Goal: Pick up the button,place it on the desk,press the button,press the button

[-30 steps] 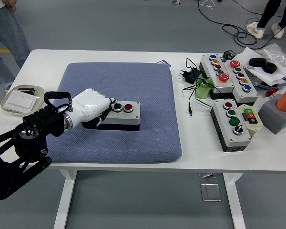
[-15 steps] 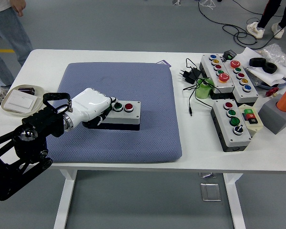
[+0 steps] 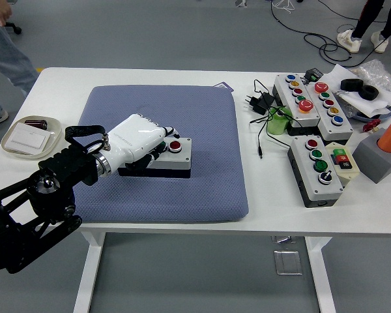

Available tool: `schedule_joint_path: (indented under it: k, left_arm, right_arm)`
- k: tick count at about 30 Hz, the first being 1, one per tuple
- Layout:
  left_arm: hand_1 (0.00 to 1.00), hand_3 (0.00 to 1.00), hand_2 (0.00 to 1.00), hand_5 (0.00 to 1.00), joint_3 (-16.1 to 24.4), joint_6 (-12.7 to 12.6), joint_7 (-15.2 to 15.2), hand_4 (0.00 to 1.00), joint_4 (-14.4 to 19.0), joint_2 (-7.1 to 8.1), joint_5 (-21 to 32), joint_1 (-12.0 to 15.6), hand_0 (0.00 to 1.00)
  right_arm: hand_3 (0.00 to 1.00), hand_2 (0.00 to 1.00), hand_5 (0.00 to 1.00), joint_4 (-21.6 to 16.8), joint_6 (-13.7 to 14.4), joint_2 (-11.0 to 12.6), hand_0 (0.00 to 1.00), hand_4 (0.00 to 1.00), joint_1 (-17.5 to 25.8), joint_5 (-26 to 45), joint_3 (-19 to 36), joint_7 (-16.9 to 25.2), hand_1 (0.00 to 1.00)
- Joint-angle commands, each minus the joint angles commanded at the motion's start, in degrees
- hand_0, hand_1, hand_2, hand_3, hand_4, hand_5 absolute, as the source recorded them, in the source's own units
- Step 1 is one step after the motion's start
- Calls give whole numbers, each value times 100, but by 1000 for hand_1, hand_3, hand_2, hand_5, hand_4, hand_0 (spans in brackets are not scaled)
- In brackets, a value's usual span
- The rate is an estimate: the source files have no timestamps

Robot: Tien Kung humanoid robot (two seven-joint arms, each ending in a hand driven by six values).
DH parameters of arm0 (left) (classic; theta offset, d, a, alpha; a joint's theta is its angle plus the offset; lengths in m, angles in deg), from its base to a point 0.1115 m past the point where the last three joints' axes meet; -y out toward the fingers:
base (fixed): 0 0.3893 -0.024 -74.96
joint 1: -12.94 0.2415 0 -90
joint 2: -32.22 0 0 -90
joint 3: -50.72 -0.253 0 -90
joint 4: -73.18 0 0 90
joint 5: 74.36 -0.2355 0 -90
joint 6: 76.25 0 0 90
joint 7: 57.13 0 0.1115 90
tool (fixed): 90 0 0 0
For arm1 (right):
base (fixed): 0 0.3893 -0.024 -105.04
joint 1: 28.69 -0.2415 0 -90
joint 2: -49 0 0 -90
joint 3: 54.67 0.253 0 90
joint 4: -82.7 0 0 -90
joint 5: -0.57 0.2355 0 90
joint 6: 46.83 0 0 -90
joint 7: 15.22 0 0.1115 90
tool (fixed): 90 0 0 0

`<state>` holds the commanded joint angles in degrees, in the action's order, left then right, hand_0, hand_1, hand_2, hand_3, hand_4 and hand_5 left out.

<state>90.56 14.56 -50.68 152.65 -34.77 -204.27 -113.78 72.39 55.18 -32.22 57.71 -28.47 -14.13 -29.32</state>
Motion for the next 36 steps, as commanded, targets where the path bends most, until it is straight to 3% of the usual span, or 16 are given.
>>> schedule_joint_path:
  k: [13, 21, 36]
  left_arm:
    - [13, 778, 75, 2, -19, 96, -23, 251, -280, -62, 24, -56, 117]
    - [12, 779, 73, 2, -53, 212, -3, 255, -275, -43, 30, -28, 116]
    - [12, 780, 72, 2, -175, 167, -8, 249, -140, -41, 25, -61, 117]
  right_arm:
    - [582, 539, 22, 0, -3, 3, 627, 280, -32, 5, -8, 3, 477]
    - [582, 539, 22, 0, -2, 3, 627, 280, -33, 17, -11, 12, 477]
    - [582, 539, 22, 0, -7, 2, 627, 280, -38, -7, 15, 6, 477]
